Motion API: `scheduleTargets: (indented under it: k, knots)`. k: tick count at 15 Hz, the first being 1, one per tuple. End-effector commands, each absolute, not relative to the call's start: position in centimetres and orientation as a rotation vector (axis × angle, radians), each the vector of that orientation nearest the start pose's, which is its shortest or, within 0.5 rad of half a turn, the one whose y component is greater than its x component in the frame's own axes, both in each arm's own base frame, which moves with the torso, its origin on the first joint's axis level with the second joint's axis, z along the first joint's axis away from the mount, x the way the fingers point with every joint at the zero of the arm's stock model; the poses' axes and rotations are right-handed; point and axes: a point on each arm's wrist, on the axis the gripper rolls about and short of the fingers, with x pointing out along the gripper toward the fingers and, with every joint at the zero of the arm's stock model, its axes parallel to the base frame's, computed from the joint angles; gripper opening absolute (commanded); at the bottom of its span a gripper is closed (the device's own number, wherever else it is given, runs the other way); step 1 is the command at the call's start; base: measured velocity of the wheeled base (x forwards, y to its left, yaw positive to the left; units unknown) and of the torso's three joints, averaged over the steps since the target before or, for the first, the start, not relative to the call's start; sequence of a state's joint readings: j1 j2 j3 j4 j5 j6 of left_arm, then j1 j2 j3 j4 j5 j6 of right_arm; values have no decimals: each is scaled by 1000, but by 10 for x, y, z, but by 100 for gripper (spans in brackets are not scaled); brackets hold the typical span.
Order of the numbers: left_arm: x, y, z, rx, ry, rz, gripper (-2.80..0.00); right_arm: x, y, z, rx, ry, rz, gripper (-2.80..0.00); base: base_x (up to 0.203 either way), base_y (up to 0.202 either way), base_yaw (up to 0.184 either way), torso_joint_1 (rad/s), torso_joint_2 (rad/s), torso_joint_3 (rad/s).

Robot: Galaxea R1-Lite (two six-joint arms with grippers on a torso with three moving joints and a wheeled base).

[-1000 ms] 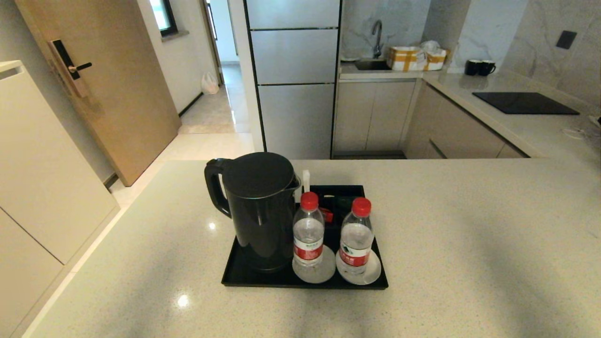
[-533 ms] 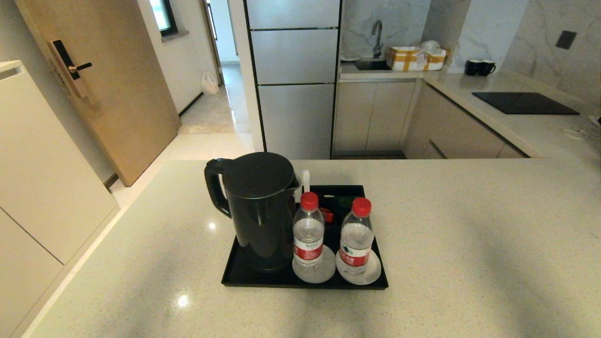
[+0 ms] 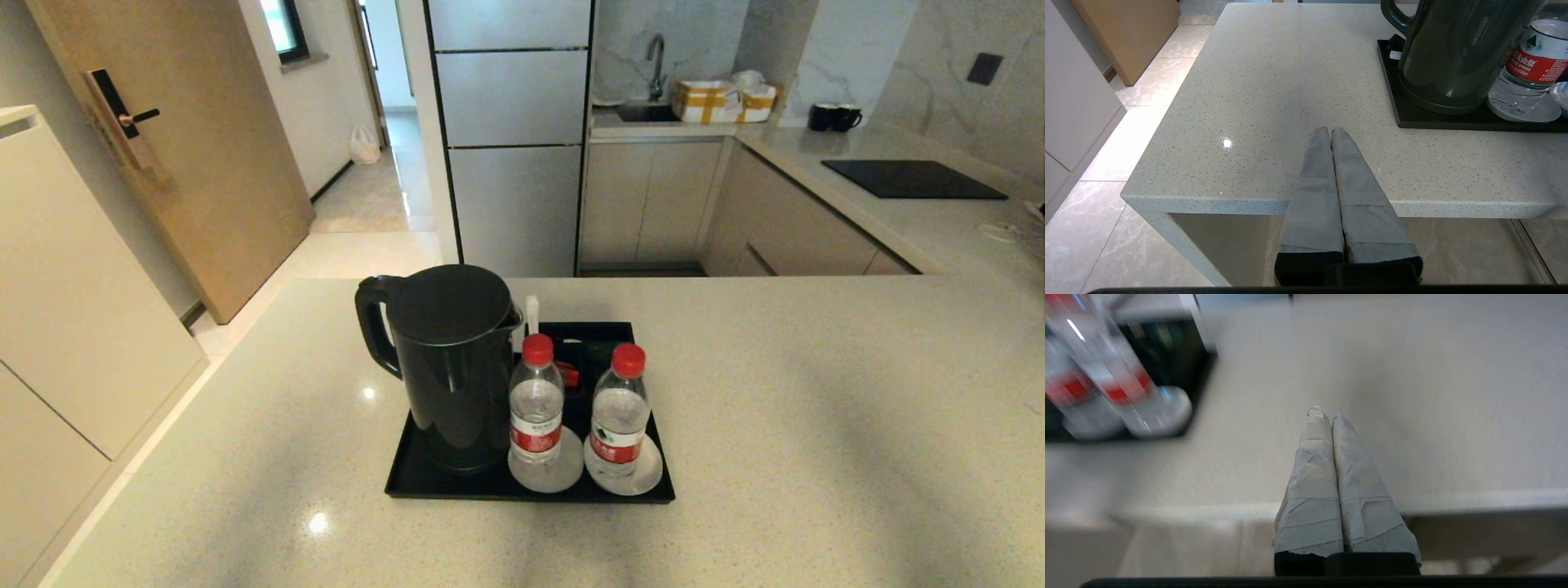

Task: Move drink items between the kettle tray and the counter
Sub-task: Pick up the bottled water

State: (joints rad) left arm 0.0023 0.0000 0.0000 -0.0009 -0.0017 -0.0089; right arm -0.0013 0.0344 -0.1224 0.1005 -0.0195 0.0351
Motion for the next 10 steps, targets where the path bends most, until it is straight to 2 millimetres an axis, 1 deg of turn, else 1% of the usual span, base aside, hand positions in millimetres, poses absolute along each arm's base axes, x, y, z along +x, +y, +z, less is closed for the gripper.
scheduleTargets:
  k: [1, 3, 4, 5, 6, 7, 8, 9, 10]
  knots:
    - [-23, 0, 76, -9, 0, 2, -280, -32, 0, 157, 75, -38, -13, -280, 0, 0, 0, 0, 0, 0]
    - [-23, 0, 76, -9, 0, 2, -280, -48, -1, 238, 115, -108, -1, -280, 0, 0, 0, 0, 0, 0]
    - [-23, 0, 76, -9, 0, 2, -280, -53, -1, 272, 135, -63, 17, -280, 0, 0, 0, 0, 0, 0]
    - [-23, 0, 76, -9, 0, 2, -280, -44, 0, 296, 158, 41, 72, -280, 0, 0, 0, 0, 0, 0]
    - [-23, 0, 76, -9, 0, 2, -280, -28, 1, 309, 186, 144, 139, -280, 0, 0, 0, 0, 0, 0]
    - [-23, 0, 76, -9, 0, 2, -280, -8, 4, 320, 229, 245, 235, -280, 0, 0, 0, 0, 0, 0]
    - [-23, 0, 76, -9, 0, 2, -280, 7, 7, 323, 265, 320, 320, -280, 0, 0, 0, 0, 0, 0]
    - [-23, 0, 76, -9, 0, 2, -280, 27, 10, 319, 303, 409, 395, -280, 0, 0, 0, 0, 0, 0]
    - [-23, 0, 76, -9, 0, 2, -280, 56, 14, 305, 346, 526, 457, -280, 0, 0, 0, 0, 0, 0]
